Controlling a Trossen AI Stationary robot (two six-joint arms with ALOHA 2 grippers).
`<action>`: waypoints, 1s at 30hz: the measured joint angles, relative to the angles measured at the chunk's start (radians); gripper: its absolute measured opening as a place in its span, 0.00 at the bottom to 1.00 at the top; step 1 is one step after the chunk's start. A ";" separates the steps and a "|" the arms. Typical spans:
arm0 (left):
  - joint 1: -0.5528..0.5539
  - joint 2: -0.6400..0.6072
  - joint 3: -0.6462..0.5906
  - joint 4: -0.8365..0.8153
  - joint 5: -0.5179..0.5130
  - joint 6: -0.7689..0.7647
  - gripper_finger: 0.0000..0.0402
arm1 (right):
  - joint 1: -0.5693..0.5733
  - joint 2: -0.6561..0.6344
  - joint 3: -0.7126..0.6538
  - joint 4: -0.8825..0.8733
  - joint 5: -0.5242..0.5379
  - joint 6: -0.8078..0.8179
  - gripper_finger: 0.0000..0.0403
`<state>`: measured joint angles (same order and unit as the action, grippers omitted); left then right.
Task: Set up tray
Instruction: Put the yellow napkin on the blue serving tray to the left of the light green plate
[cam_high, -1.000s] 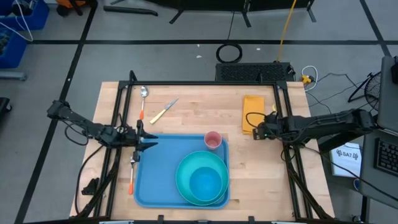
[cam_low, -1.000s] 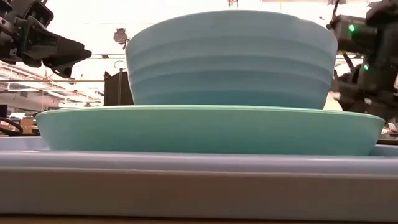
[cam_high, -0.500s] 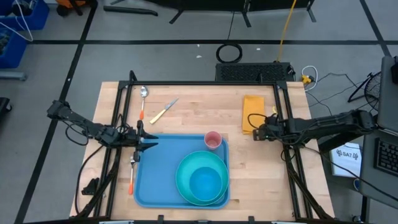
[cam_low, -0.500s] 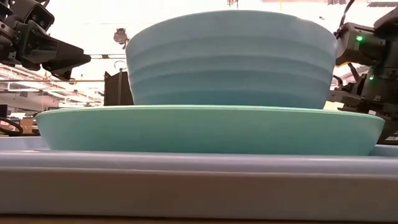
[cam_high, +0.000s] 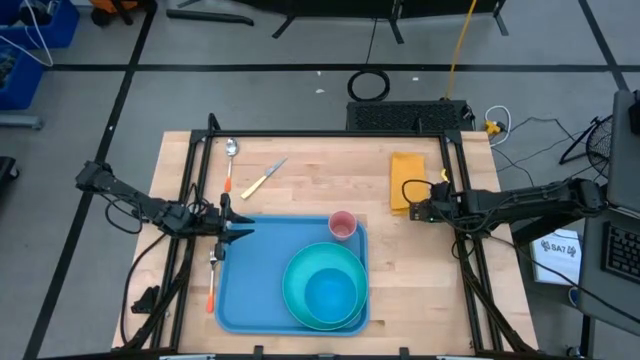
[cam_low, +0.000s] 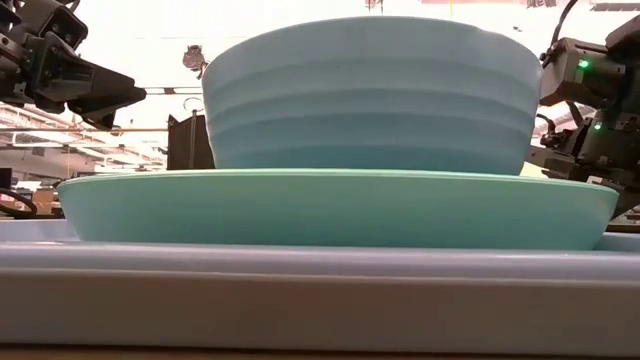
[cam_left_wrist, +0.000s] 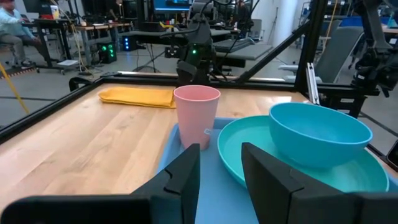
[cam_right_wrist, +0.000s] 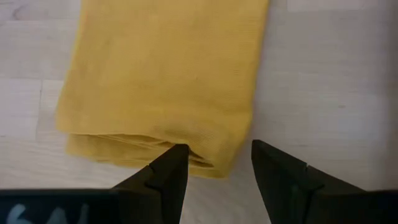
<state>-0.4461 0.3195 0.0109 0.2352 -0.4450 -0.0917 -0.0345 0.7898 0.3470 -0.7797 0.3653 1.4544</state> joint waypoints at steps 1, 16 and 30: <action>0.000 0.000 0.000 0.000 0.000 0.000 0.30 | 0.000 0.000 0.000 0.003 0.000 0.000 0.41; 0.000 0.000 0.000 0.000 0.001 -0.003 0.30 | 0.002 0.000 0.002 0.080 -0.048 -0.028 0.41; 0.000 0.000 0.000 -0.001 0.019 -0.008 0.30 | 0.015 0.000 0.002 0.168 -0.083 -0.048 0.41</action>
<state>-0.4461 0.3195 0.0113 0.2344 -0.4261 -0.0999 -0.0197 0.7902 0.3489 -0.6116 0.2820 1.4061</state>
